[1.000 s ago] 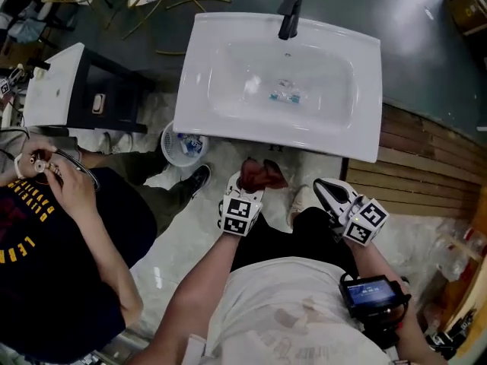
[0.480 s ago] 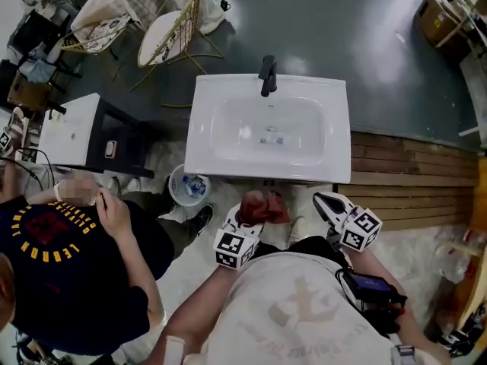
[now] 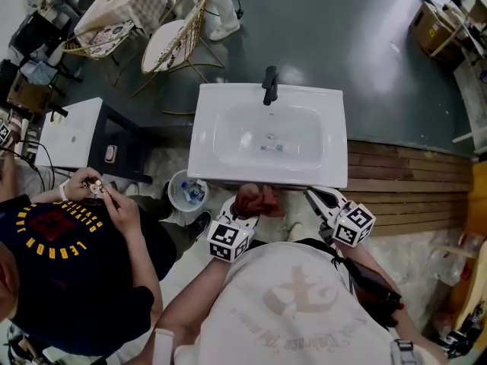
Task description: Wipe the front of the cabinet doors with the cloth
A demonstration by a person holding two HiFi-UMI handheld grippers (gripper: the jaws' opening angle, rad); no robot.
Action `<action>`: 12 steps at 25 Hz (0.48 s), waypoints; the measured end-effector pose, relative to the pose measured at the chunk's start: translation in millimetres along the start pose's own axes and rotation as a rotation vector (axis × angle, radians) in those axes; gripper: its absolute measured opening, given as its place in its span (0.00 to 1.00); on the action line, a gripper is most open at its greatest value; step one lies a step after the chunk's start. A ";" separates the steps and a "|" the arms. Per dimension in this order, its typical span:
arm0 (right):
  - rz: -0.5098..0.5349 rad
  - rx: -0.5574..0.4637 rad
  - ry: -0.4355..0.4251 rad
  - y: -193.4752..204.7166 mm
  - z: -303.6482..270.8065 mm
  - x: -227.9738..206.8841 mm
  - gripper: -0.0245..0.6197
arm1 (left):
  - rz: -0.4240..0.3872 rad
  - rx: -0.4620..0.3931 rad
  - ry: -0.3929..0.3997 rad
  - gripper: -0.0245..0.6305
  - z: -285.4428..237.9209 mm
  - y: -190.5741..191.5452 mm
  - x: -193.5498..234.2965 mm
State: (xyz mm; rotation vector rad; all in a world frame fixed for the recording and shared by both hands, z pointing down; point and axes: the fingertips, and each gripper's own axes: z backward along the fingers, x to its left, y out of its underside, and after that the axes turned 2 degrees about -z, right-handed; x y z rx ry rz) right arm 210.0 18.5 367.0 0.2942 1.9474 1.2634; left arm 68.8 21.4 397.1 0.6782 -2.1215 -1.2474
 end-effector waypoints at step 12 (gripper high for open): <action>0.043 -0.005 -0.009 -4.6 -5.7 -1.8 0.06 | 0.008 -0.045 -0.022 0.28 -3.2 -13.8 15.8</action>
